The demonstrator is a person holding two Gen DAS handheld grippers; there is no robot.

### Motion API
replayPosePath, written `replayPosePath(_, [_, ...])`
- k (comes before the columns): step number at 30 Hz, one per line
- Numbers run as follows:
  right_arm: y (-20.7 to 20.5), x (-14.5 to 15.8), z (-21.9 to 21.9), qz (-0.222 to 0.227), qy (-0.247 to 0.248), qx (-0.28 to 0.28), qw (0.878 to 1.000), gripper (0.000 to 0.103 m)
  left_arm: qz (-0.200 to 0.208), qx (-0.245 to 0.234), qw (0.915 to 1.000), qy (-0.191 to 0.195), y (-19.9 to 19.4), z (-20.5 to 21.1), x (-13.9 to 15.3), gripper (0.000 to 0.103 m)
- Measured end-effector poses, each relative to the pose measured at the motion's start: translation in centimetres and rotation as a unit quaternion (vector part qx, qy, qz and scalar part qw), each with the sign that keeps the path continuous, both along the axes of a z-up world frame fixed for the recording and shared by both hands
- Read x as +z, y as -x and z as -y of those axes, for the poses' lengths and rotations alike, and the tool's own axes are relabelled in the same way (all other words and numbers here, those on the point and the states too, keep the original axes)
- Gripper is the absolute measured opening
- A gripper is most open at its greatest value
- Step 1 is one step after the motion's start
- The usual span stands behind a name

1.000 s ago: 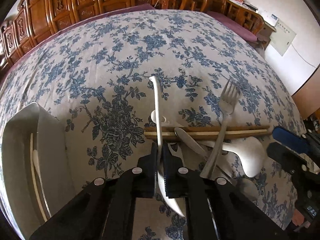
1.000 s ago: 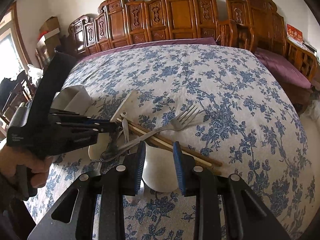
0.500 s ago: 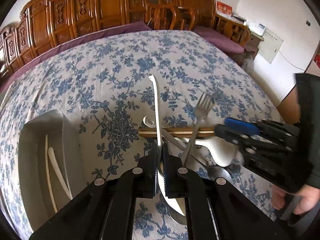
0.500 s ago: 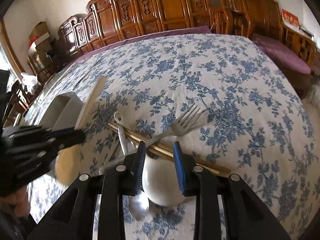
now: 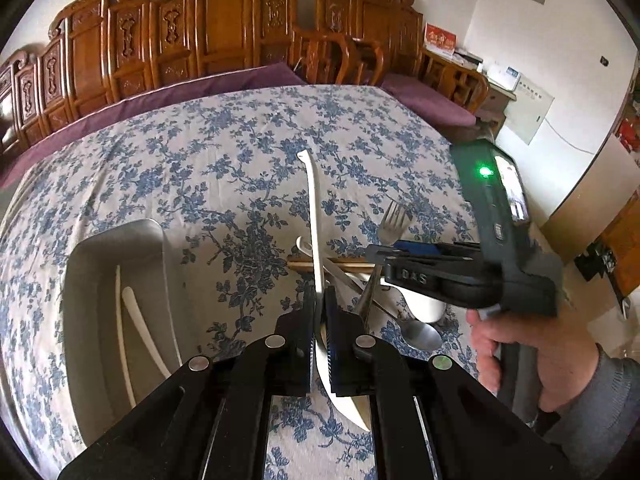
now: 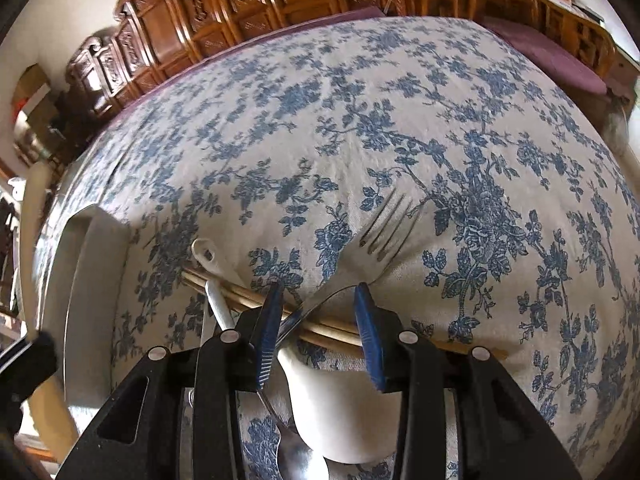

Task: Organize utensils
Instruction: 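Grasp the metal fork by its handle with the right tool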

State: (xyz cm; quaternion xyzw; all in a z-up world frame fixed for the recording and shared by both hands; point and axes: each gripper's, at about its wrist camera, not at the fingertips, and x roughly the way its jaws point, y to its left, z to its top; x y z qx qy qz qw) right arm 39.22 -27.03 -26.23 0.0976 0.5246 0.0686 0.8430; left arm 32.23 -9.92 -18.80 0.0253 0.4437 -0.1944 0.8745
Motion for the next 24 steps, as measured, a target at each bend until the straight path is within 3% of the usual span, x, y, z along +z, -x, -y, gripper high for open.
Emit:
replayPosePath(5, [-0.4, 0.1, -1.3, -0.011, 0.04, -0.001, 0.999, 0.039, 0.006, 0.003, 1.0, 0.005, 0.6, -0.9, 0.6, 0.004])
replayPosePath(7, [-0.4, 0.2, -1.3, -0.015, 0.036, -0.004, 0.999, 0.026, 0.008, 0.006, 0.9999, 0.008, 0.9, -1.4, 0.9, 0.004])
replayPosePath(9, [-0.4, 0.5, -1.5, -0.017, 0.047, -0.01, 0.999, 0.019, 0.01, 0.008, 0.9999, 0.009, 1.3, -1.8, 1.1, 0.004])
replayPosePath(16, [0.2, 0.8, -1.3, -0.016, 0.056, -0.012, 0.998, 0.008, 0.018, 0.017, 0.9996, 0.011, 2.5, -3.2, 2.1, 0.004])
replayPosePath(24, [1.4, 2.9, -1.3, 0.017, 0.056, 0.006, 0.998, 0.008, 0.026, 0.028, 0.9993, 0.007, 3.1, -4.2, 3.1, 0.004])
